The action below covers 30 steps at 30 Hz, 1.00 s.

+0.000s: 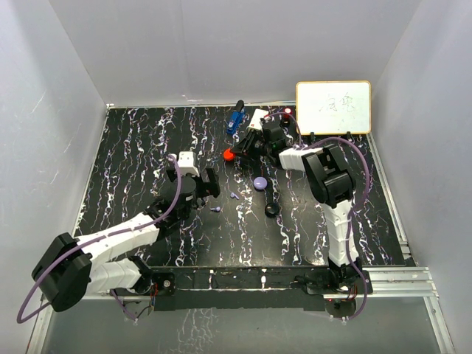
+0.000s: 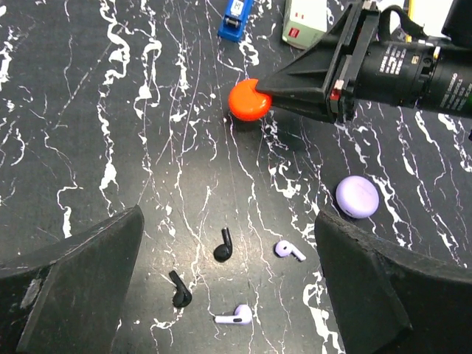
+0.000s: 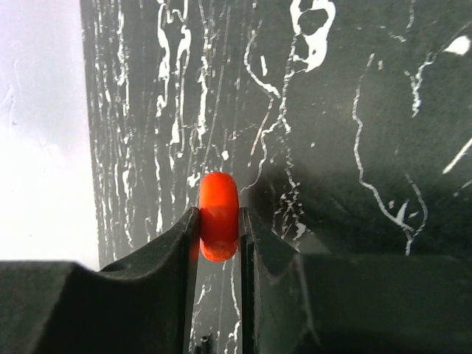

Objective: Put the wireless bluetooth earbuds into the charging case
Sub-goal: Place the charging case at the center of the board, then pick up the earbud from the center of the board.

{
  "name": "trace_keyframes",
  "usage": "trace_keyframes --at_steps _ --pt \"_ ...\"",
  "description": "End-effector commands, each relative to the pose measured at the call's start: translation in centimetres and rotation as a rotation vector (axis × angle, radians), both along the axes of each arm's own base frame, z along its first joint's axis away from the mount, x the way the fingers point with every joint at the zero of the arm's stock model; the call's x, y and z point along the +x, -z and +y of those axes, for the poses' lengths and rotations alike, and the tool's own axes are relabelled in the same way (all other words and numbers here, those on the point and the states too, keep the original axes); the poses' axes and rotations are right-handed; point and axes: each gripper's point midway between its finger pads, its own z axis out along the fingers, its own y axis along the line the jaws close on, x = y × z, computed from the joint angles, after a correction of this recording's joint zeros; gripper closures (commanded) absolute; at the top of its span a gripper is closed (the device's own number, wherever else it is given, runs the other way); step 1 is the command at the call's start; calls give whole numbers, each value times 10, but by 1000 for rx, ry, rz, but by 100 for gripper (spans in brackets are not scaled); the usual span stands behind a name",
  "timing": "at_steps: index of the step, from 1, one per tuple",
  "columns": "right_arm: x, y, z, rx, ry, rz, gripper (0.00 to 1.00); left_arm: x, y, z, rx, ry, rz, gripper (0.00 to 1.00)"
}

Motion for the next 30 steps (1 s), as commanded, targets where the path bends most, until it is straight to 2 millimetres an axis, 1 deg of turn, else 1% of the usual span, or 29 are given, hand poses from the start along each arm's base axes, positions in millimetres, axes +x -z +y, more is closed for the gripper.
trace_keyframes --at_steps 1,3,6,9,10,12,13,15,17,18,20,21,26,28,30 --pt "21 -12 1 -20 19 -66 91 2 -1 -8 -24 22 14 1" --pt "23 -10 2 -25 17 -66 83 3 1 -11 -22 27 21 1" --pt "26 -10 1 -32 22 -75 65 5 4 -14 -18 35 29 1" --pt "25 -15 -2 -31 28 -85 49 6 5 -17 -16 43 33 1" --pt "25 -18 -3 -40 29 -101 45 7 5 -18 -15 44 34 1" --pt "22 -22 -9 -45 28 -118 43 7 6 -20 -13 50 36 1" --pt "20 -30 -13 -40 33 -133 42 8 5 -22 -12 56 33 1" --pt "16 -37 -26 -45 53 -145 39 10 5 -26 -1 72 36 1" --pt "10 -43 -41 -62 77 -158 38 14 8 -34 17 97 44 1" --pt "3 -40 -50 -76 89 -150 38 17 10 -40 31 117 53 1" --pt "-4 -46 -68 -98 122 -151 38 21 12 -54 51 165 68 1" --pt "-8 -49 -77 -114 141 -151 37 23 22 -62 71 198 97 1" --pt "-25 -59 -126 -216 268 -135 32 30 45 -101 135 355 180 2" --pt "-30 -73 -142 -217 309 -150 29 31 48 -115 138 414 194 2" --pt "-32 -78 -162 -223 356 -135 25 31 48 -128 128 469 198 2"
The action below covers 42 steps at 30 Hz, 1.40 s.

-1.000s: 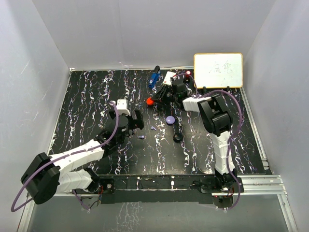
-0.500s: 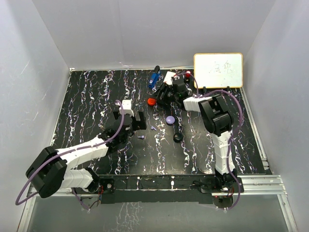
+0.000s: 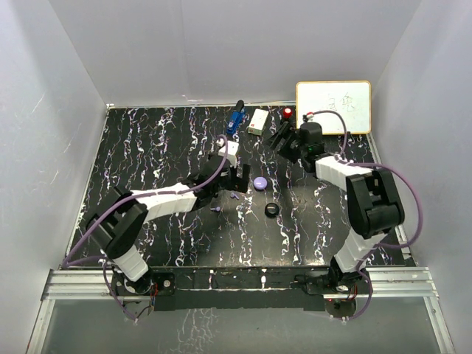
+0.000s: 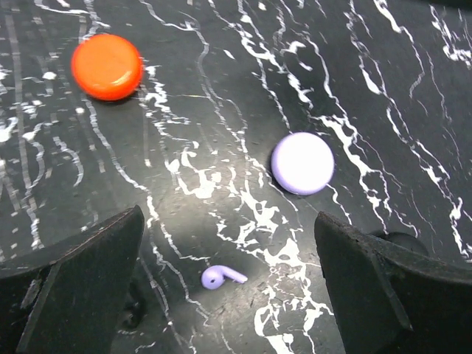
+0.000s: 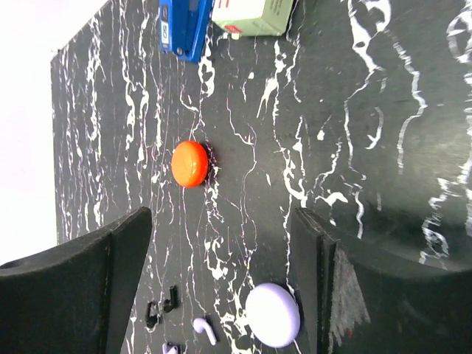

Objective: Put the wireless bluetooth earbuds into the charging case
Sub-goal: Pick up the earbud from the center of the board.

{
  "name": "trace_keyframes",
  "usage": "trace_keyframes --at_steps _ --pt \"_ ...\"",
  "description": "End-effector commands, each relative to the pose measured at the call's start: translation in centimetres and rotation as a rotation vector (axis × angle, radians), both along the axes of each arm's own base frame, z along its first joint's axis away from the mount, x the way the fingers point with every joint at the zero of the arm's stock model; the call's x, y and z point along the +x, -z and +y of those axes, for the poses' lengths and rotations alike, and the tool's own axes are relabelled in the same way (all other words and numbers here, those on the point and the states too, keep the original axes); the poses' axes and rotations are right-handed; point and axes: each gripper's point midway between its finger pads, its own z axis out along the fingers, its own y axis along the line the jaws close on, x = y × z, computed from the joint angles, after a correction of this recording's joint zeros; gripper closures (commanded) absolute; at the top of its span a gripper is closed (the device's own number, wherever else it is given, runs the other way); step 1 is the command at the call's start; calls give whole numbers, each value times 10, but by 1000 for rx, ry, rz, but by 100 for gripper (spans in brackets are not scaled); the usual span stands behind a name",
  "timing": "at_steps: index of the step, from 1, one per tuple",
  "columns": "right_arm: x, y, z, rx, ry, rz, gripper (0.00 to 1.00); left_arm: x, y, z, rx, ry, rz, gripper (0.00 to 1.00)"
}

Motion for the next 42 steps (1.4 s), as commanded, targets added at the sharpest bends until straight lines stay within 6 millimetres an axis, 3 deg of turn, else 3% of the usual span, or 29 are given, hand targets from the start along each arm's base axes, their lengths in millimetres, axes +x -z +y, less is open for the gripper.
trace_keyframes --at_steps 1,6,13,26,29,42 --pt "1 -30 -45 -34 126 -51 23 -3 -12 -32 -27 165 22 2" --pt "-4 -42 -82 4 200 -69 15 0 2 -59 -37 237 96 7" --pt "-9 -55 -99 31 208 -97 15 3 30 -79 -17 248 160 11" --pt "-16 -66 -94 83 169 -122 15 8 63 -86 137 192 167 10" --pt "-15 -65 -105 87 192 -123 16 8 67 -83 166 178 167 13" --pt "-15 -66 -104 104 190 -125 16 12 81 -79 258 132 135 18"
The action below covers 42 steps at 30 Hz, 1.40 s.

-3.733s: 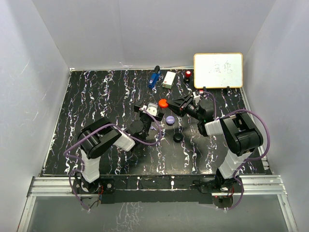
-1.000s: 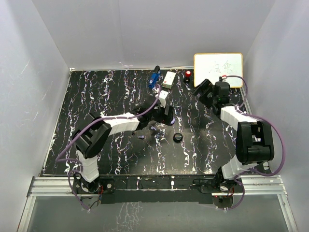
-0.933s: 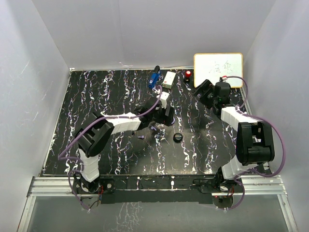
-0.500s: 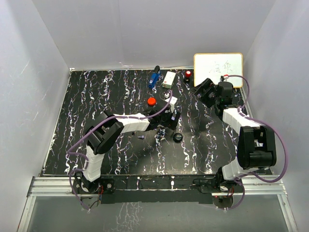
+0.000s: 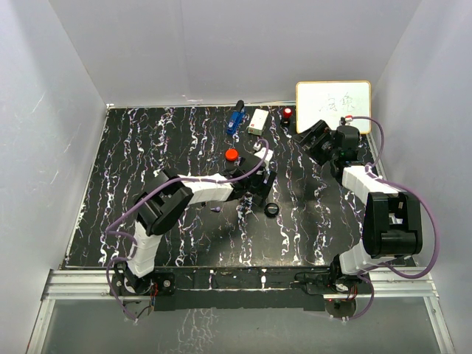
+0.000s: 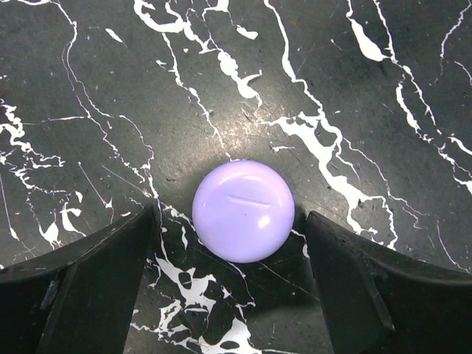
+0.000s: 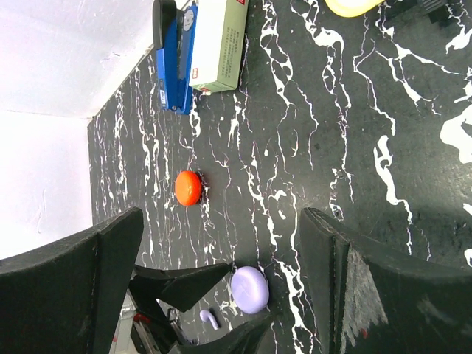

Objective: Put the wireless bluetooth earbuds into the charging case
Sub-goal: Pick up the earbud from the center of the board.

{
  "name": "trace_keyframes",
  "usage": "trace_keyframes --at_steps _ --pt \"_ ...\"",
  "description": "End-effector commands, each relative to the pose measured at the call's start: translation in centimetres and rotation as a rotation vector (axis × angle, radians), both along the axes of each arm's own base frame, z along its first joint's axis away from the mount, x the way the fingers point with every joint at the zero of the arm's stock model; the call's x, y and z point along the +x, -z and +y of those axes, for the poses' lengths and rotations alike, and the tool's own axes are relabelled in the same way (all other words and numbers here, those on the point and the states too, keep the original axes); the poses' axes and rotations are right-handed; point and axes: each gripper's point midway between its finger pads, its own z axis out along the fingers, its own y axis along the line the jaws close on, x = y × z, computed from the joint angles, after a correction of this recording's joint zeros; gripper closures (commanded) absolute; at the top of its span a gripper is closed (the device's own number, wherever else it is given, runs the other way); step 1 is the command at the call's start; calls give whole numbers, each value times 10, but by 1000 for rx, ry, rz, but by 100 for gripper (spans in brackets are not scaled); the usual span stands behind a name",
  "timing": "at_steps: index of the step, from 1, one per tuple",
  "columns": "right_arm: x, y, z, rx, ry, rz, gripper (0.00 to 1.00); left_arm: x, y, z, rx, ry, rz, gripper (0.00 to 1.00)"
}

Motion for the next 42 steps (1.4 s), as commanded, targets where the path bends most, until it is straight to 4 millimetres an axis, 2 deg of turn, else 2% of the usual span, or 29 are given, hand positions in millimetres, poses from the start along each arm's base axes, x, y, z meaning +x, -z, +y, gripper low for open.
trace_keyframes --at_steps 1,14,21,24,26,30,34,39,42 --pt "4 -23 0 6 -2 -88 16 2 8 3 59 -13 -9 19" --pt "2 -22 -1 7 -4 -87 17 -3 12 1 51 3 -4 45" --pt "-1 -22 2 8 -25 -88 19 -8 1 5 33 19 -11 74" --pt "-5 -21 9 14 -72 -89 19 -10 -16 10 32 49 -55 85" --pt "-9 -18 15 23 -118 -79 21 -13 -28 16 34 83 -102 98" --pt "-19 -11 25 26 -202 -58 25 -16 -60 26 -21 159 -199 100" --pt "-31 -10 34 30 -277 -69 29 -11 -90 40 -168 224 -229 100" --pt "-44 -8 48 39 -344 -81 36 -13 -103 42 -283 325 -212 100" --pt "-53 -7 74 46 -411 -85 37 -18 -108 34 -318 410 -202 100"
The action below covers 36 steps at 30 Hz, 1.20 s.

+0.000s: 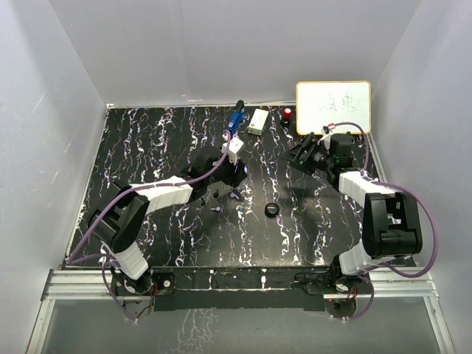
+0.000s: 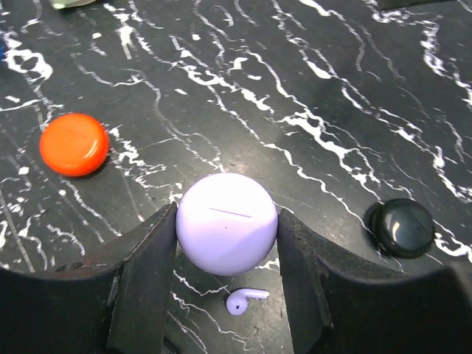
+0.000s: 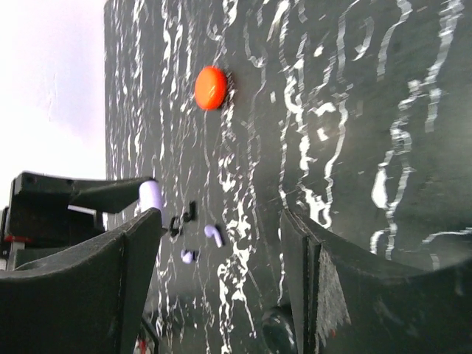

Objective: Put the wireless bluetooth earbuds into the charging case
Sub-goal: Pick up the earbud from the center of the board.

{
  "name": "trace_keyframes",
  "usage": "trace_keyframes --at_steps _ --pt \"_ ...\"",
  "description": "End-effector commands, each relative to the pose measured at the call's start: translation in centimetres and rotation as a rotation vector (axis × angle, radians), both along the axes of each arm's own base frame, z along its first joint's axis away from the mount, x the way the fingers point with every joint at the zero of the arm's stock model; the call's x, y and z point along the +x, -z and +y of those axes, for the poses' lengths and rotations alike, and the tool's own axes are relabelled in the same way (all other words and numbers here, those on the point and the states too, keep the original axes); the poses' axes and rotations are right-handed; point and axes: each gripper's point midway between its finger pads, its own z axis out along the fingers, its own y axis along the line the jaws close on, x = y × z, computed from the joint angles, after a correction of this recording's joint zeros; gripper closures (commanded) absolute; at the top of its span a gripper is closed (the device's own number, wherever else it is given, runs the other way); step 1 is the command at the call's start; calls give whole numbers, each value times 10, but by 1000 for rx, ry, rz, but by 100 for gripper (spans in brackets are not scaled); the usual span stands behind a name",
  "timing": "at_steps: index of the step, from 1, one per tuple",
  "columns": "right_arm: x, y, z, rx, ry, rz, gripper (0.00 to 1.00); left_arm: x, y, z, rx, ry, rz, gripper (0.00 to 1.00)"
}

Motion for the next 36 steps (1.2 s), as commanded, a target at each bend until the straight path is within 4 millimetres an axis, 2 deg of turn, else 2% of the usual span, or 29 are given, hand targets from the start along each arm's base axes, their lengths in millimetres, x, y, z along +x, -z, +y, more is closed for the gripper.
trace_keyframes --at_steps 1,5,12,19,36 --pt "-11 -26 36 20 -129 -114 38 -22 -31 -30 -113 238 -38 100" --pt "-17 -32 57 69 -179 -132 41 -31 -35 -38 -133 339 -55 100" --pt "-23 -33 80 119 -240 -138 54 -38 -40 -38 -134 411 -91 100" --pt "-33 -27 104 122 -309 -122 55 -36 -45 -38 -143 430 -118 100" --pt "-46 -14 119 115 -345 -90 61 -30 -54 -36 -158 437 -166 100"
